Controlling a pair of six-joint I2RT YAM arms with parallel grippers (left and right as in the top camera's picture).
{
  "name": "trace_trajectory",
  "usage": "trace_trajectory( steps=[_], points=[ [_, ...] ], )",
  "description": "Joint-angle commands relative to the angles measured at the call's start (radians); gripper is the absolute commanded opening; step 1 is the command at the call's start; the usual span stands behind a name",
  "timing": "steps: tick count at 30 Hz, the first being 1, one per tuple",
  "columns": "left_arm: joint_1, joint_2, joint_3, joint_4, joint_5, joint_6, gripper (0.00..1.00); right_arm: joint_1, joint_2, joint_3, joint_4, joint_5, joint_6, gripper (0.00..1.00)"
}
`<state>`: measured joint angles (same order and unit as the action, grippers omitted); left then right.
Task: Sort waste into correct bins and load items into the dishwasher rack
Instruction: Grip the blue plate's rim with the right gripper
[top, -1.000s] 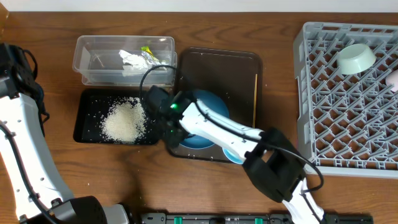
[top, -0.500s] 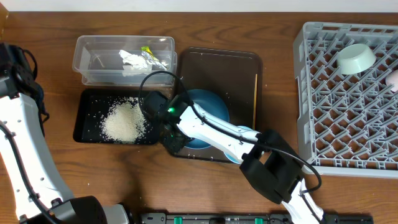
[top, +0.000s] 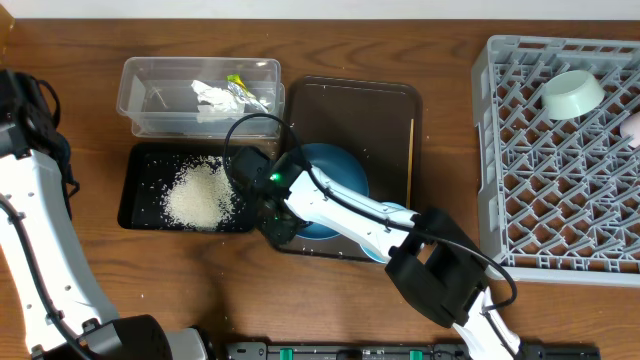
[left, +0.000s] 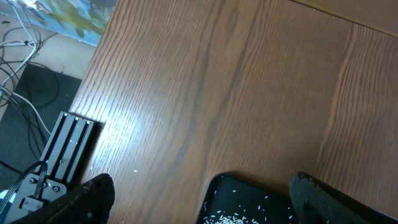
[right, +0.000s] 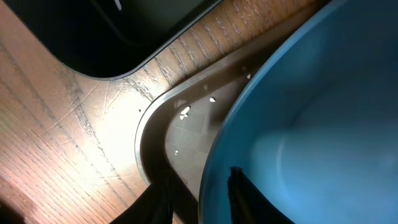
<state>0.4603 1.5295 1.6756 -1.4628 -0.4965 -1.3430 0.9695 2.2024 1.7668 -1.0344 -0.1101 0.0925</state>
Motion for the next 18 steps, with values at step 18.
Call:
trace_trajectory(
  steps=[18],
  points=[
    [0.004, -0.007, 0.002, -0.006, -0.008, -0.016, 0.92, 0.006, 0.002, -0.044, 0.043, 0.024, 0.050, 0.01]
  ],
)
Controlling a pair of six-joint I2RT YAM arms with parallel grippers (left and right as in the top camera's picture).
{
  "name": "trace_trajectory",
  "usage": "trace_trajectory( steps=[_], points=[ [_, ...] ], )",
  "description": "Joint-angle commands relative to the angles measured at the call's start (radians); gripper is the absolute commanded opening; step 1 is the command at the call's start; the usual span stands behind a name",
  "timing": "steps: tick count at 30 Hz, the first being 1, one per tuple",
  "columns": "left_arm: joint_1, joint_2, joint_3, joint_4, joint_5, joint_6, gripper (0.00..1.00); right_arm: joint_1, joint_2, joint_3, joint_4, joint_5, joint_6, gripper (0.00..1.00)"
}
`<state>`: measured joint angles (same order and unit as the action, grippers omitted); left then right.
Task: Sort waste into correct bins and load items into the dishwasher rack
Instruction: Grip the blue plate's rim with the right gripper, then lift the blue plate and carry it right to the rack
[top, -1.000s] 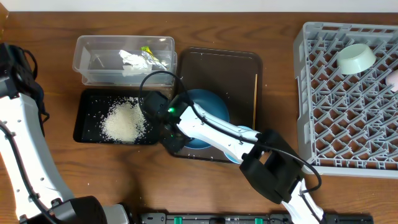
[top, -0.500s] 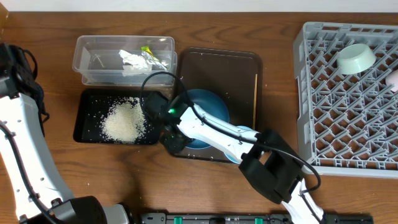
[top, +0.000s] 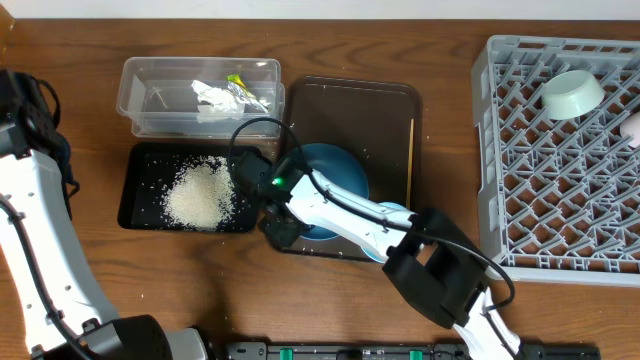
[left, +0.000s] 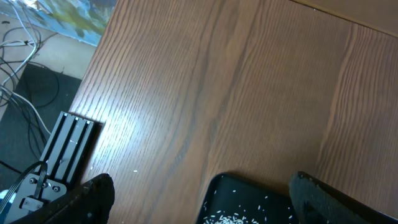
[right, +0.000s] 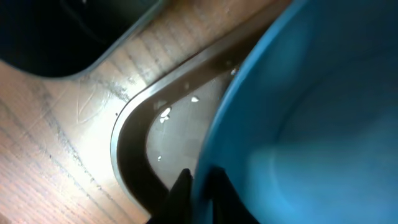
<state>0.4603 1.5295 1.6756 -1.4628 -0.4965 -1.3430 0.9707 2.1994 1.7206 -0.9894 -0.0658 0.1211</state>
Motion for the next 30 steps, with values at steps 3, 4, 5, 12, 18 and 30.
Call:
trace_trajectory(
  steps=[3, 4, 5, 12, 18, 30],
  points=[
    [0.004, -0.007, 0.002, -0.006, -0.008, -0.016, 0.92, 0.001, 0.005, 0.027, -0.003, -0.021, 0.026, 0.01],
    [0.004, -0.007, 0.002, -0.006, -0.008, -0.016, 0.92, -0.001, 0.005, 0.039, -0.005, -0.021, 0.026, 0.01],
    [0.004, -0.007, 0.002, -0.006, -0.008, -0.016, 0.92, -0.002, 0.005, 0.053, -0.006, -0.020, 0.028, 0.01],
    [0.004, -0.007, 0.002, -0.006, -0.008, -0.016, 0.92, -0.010, 0.005, 0.211, -0.061, -0.011, 0.031, 0.01],
    [0.004, -0.007, 0.002, -0.006, -0.008, -0.016, 0.92, -0.066, 0.003, 0.441, -0.232, 0.146, 0.031, 0.01],
    [0.004, -0.007, 0.002, -0.006, -0.008, -0.016, 0.92, -0.340, -0.022, 0.784, -0.520, 0.195, 0.197, 0.01]
  ],
)
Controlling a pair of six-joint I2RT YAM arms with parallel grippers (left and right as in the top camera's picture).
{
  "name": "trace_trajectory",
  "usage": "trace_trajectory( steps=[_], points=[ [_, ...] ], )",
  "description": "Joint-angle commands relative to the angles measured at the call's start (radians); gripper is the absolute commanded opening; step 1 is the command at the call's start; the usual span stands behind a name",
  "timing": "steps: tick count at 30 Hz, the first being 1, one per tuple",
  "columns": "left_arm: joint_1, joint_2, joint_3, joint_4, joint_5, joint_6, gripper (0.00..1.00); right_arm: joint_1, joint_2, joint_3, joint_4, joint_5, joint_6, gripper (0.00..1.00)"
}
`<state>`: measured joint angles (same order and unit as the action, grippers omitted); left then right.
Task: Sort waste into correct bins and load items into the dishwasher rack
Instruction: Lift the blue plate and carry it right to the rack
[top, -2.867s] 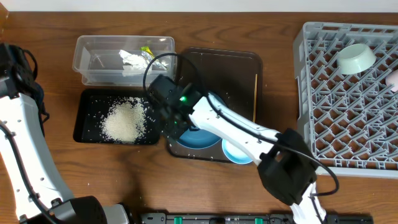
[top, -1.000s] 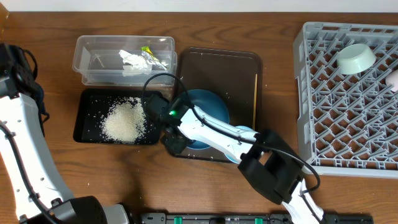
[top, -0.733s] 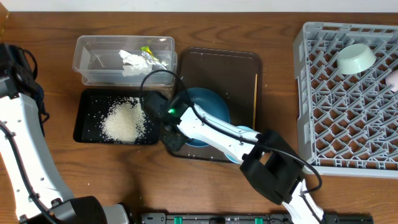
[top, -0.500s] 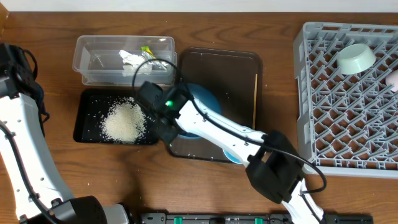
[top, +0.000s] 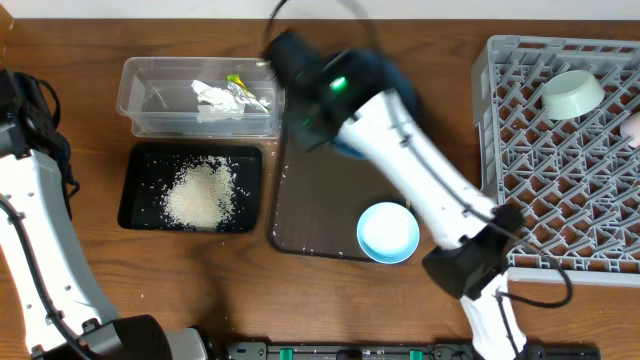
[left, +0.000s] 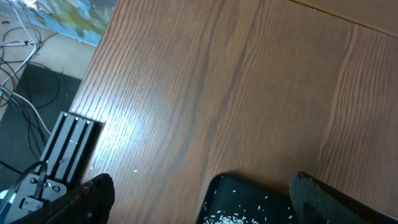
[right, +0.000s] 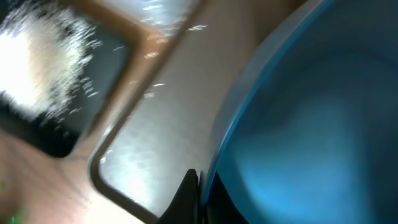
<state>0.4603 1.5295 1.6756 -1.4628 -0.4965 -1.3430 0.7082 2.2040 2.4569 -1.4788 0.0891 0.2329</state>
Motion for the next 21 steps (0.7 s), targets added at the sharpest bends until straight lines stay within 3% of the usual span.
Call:
trace_trajectory(
  steps=[1, 9, 21],
  points=[
    [0.004, -0.007, 0.002, -0.006, -0.008, -0.016, 0.92, -0.112, -0.044, 0.050, -0.047, 0.034, 0.102, 0.01],
    [0.004, -0.007, 0.002, -0.006, -0.008, -0.016, 0.92, -0.358, -0.193, 0.050, -0.211, 0.025, 0.150, 0.01],
    [0.004, -0.007, 0.002, -0.006, -0.008, -0.016, 0.92, -0.654, -0.278, 0.043, -0.219, -0.138, 0.074, 0.01]
  ],
)
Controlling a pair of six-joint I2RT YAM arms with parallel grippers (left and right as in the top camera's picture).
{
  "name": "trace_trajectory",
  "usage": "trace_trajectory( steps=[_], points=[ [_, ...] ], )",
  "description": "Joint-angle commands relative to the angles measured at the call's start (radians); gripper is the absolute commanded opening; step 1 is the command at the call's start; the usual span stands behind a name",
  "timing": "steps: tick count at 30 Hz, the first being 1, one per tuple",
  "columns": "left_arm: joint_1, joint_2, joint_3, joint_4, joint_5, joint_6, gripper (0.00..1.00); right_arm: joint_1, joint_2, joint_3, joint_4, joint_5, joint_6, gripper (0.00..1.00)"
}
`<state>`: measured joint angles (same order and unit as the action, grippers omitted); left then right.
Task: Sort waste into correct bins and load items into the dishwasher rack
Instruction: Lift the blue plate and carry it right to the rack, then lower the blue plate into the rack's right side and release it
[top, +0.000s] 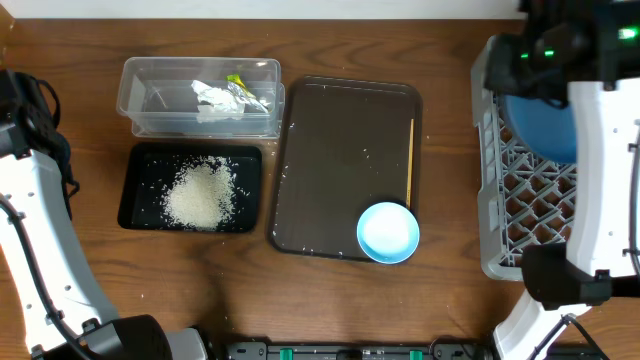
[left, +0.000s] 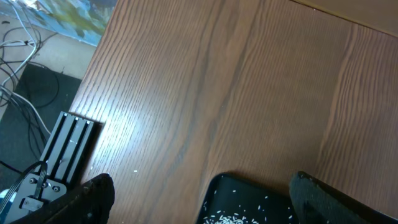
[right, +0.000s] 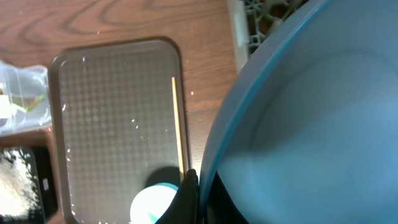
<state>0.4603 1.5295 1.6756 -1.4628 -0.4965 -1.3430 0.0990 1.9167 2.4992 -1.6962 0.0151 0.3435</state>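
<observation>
My right gripper (right: 199, 179) is shut on the rim of a large blue bowl (right: 311, 118). It holds the bowl (top: 545, 125) tilted over the left part of the grey dishwasher rack (top: 500, 240). A small light-blue bowl (top: 388, 232) sits at the near right corner of the brown tray (top: 330, 170), and a wooden chopstick (top: 410, 160) lies along the tray's right side. Far to the left, my left gripper (left: 200, 182) stands open above the table by the corner of the black rice tray (left: 249, 200), holding nothing.
A clear bin (top: 200, 95) with wrappers stands at the back left. In front of it is the black tray (top: 190, 190) with a heap of rice. Rice grains dot the brown tray. The rack's far part is hidden under my right arm.
The right gripper held the blue bowl above the tray's far left corner, by the clear bin. Now it holds the bowl over the rack at the right. The left arm has not moved.
First the right gripper's fingers straddled the blue bowl's rim on the tray's near left. Then they were shut on the rim. Then the bowl was in the air by the clear bin, with a small light-blue bowl showing on the tray. Now the bowl is over the rack.
</observation>
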Motion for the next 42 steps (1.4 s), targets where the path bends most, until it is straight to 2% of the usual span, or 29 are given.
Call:
trace_trajectory(
  steps=[1, 6, 12, 14, 25, 33, 42],
  points=[
    [0.004, -0.007, 0.002, -0.006, -0.008, -0.016, 0.92, -0.068, 0.009, -0.001, -0.002, -0.069, -0.038, 0.01],
    [0.004, -0.007, 0.002, -0.006, -0.008, -0.016, 0.92, -0.190, 0.009, -0.001, -0.002, -0.131, -0.035, 0.01],
    [0.004, -0.007, 0.002, -0.006, -0.008, -0.016, 0.92, -0.349, 0.009, -0.010, -0.002, -0.382, -0.134, 0.01],
    [0.004, -0.007, 0.002, -0.006, -0.008, -0.016, 0.92, -0.373, 0.009, -0.020, -0.002, -0.401, -0.140, 0.01],
    [0.004, -0.007, 0.002, -0.006, -0.008, -0.016, 0.92, -0.398, 0.006, -0.061, -0.002, -0.504, -0.184, 0.01],
    [0.004, -0.007, 0.002, -0.006, -0.008, -0.016, 0.92, -0.467, 0.005, -0.061, -0.002, -0.637, -0.203, 0.01],
    [0.004, -0.007, 0.002, -0.006, -0.008, -0.016, 0.92, -0.487, 0.003, -0.125, -0.002, -0.639, -0.218, 0.01]
  ],
)
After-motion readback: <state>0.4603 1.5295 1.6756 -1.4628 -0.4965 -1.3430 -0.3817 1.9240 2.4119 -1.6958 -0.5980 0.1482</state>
